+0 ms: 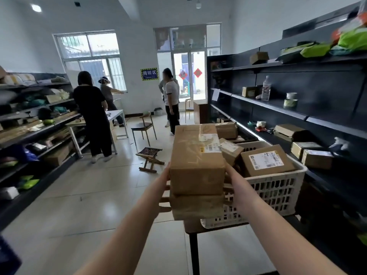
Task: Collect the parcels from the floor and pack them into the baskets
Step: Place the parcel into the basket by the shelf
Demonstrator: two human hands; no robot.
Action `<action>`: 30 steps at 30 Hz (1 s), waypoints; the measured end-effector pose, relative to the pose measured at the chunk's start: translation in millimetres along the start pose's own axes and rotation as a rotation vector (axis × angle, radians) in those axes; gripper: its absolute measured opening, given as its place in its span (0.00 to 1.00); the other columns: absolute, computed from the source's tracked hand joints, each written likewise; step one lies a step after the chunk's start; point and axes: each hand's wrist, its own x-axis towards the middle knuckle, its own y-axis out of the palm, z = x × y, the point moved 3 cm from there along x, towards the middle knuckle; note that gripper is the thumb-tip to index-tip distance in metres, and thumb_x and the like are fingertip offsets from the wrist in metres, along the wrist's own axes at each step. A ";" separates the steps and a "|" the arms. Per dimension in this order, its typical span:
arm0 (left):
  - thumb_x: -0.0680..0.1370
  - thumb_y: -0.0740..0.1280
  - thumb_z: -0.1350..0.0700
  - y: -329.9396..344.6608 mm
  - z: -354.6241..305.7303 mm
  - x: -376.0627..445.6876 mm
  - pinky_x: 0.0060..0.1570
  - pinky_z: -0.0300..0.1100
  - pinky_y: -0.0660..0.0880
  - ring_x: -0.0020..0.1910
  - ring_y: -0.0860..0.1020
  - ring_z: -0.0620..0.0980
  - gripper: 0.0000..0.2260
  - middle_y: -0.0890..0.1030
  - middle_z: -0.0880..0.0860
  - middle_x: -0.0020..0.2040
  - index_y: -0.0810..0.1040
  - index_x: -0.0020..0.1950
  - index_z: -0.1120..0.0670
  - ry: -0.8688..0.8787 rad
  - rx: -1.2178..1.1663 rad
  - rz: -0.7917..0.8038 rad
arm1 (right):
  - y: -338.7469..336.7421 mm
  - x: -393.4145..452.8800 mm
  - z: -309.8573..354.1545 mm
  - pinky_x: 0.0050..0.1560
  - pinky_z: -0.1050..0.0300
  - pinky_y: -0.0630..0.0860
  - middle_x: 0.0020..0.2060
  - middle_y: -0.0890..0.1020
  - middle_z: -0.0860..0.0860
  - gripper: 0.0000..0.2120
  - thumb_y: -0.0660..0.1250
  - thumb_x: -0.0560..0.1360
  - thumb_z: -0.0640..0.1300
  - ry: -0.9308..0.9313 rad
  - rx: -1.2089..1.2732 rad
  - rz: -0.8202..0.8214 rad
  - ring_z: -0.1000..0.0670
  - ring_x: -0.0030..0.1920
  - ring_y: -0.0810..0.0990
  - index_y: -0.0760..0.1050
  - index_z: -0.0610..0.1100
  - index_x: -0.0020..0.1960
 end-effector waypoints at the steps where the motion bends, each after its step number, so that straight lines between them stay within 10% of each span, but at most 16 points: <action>1: 0.69 0.60 0.29 -8.9 -1.5 9.1 0.48 0.53 0.76 0.46 0.78 0.56 0.22 0.78 0.51 0.48 0.76 0.46 0.47 0.002 -0.004 0.001 | 10.9 4.0 2.4 0.49 0.46 0.75 0.44 0.84 0.54 0.25 0.67 0.55 0.74 -0.014 -0.011 -0.007 0.48 0.51 0.77 0.82 0.57 0.42; 6: 0.71 0.61 0.32 -33.9 -12.0 57.3 0.47 0.53 0.75 0.48 0.77 0.58 0.21 0.77 0.51 0.47 0.75 0.47 0.48 0.009 -0.019 0.028 | 43.7 34.8 4.2 0.39 0.51 0.74 0.37 0.84 0.55 0.17 0.68 0.64 0.69 -0.040 0.034 -0.075 0.49 0.47 0.78 0.82 0.57 0.35; 13: 0.71 0.63 0.34 -38.9 -31.1 149.2 0.36 0.47 0.75 0.43 0.78 0.56 0.18 0.77 0.52 0.46 0.75 0.44 0.49 0.014 -0.059 0.072 | 65.4 120.1 7.8 0.58 0.42 0.74 0.46 0.85 0.52 0.28 0.68 0.58 0.74 -0.037 0.066 -0.137 0.46 0.53 0.80 0.81 0.54 0.47; 22: 0.72 0.63 0.35 -39.3 -90.2 293.0 0.35 0.46 0.76 0.42 0.79 0.55 0.17 0.79 0.51 0.45 0.78 0.43 0.48 0.038 -0.047 0.059 | 83.7 254.7 53.0 0.16 0.67 0.70 0.24 0.81 0.58 0.16 0.63 0.71 0.65 -0.059 0.182 -0.070 0.60 0.23 0.79 0.77 0.53 0.38; 30: 0.73 0.62 0.35 -20.9 -137.4 432.4 0.43 0.48 0.77 0.44 0.78 0.54 0.17 0.77 0.50 0.49 0.76 0.50 0.48 0.063 0.027 0.217 | 88.9 372.1 73.0 0.19 0.65 0.72 0.23 0.81 0.57 0.15 0.65 0.69 0.66 -0.084 0.263 -0.243 0.58 0.23 0.79 0.76 0.54 0.39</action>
